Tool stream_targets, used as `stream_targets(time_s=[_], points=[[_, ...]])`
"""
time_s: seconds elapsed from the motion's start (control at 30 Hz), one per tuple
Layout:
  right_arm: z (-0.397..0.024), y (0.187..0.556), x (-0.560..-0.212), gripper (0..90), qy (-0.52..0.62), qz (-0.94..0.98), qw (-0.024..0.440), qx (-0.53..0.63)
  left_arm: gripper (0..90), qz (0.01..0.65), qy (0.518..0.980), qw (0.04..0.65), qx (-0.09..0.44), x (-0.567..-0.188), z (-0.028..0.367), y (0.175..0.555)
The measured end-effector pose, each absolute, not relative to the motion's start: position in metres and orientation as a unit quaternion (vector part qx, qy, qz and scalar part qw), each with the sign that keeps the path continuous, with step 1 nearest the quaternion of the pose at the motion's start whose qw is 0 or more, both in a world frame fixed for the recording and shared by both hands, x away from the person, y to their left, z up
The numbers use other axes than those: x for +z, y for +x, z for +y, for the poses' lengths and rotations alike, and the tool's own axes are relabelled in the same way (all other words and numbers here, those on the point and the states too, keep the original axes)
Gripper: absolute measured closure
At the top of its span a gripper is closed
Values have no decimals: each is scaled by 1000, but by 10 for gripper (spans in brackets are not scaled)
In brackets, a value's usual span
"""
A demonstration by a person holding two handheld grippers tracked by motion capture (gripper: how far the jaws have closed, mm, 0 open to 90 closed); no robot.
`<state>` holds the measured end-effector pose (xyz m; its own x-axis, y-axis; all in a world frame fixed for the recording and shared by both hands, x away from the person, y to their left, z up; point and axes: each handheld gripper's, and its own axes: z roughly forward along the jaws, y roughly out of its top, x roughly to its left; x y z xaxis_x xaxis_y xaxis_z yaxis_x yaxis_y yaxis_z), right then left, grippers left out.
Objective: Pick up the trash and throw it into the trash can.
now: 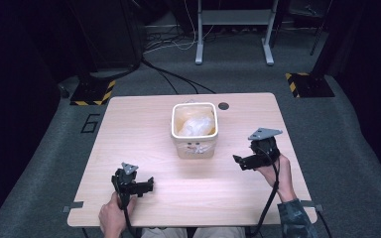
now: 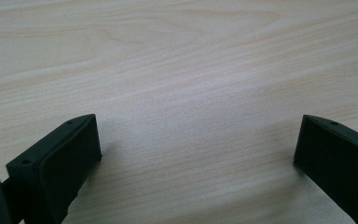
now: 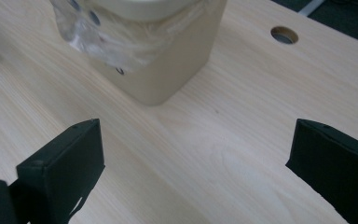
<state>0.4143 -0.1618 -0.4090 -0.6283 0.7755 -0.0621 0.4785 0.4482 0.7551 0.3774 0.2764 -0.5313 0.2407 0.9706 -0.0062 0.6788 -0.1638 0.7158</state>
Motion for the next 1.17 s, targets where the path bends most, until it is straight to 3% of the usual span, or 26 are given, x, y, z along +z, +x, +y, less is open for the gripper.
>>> stream_targets(time_s=[0.77, 1.17], points=[[-224, 376, -517, 21, 482, 789, 180, 337, 1, 567, 726, 307, 238, -531, 277, 377], [-233, 377, -530, 0, 484, 784, 204, 330, 1, 567, 726, 307, 238, -531, 277, 378]])
